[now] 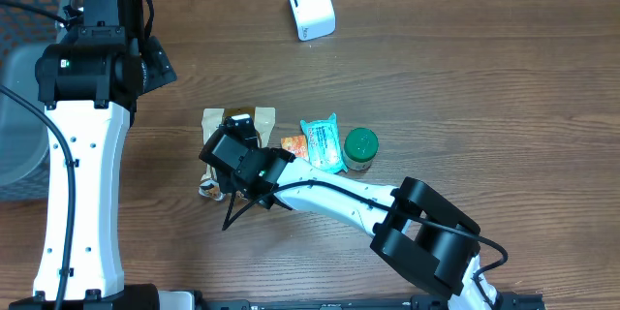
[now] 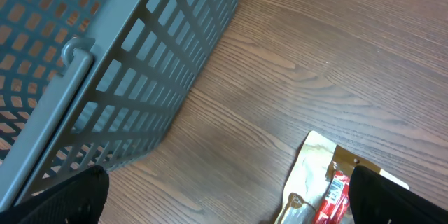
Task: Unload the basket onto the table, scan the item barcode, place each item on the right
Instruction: 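Grasp the red stick on the treat bag with the right gripper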
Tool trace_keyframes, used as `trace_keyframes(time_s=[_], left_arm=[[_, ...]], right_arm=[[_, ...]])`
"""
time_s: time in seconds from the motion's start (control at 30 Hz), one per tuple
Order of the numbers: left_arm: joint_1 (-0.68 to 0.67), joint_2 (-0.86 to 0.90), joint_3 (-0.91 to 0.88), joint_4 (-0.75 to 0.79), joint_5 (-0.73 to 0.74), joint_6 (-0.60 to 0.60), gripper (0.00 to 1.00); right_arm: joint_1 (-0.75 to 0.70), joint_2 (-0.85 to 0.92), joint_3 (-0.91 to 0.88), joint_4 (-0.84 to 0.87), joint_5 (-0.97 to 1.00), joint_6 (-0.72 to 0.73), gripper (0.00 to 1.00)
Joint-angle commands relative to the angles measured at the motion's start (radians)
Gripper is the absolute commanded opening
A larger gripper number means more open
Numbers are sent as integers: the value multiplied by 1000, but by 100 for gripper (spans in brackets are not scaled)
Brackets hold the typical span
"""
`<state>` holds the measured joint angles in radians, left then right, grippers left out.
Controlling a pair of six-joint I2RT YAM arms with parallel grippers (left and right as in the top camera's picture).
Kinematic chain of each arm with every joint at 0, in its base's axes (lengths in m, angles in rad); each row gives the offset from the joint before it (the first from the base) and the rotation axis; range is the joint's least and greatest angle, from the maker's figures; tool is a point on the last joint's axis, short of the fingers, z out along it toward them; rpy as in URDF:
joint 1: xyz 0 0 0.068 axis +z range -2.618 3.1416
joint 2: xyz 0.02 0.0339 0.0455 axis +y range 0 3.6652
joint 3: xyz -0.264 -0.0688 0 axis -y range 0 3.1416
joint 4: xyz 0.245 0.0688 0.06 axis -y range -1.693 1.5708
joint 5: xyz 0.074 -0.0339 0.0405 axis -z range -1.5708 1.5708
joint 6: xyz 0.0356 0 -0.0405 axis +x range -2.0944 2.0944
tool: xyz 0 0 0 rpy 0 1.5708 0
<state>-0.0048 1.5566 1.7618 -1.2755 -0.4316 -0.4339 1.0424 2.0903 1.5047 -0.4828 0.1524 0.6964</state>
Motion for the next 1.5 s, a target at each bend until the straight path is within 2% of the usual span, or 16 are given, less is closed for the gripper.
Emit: trace_keyframes(time_s=[0.0, 0.3, 0.53, 1.03, 1.2, 1.4, 1.47], left_arm=[[3, 6, 14, 0, -16, 11, 100], [3, 6, 14, 0, -16, 11, 100], [3, 6, 14, 0, -16, 11, 100], [3, 6, 14, 0, -16, 11, 100], [3, 6, 14, 0, -16, 11, 100], [3, 6, 14, 0, -16, 11, 100], [3, 6, 14, 0, -16, 11, 100]], right_arm=[[6, 14, -8, -1, -16, 15, 36], [5, 59, -12, -8, -48, 37, 34], [5, 55, -11, -20, -69, 37, 17], [0, 6, -11, -39, -68, 36, 20], [0, 6, -11, -45, -68, 29, 24], [-6, 4, -11, -54, -69, 28, 24], [-9, 4, -11, -61, -69, 29, 20]])
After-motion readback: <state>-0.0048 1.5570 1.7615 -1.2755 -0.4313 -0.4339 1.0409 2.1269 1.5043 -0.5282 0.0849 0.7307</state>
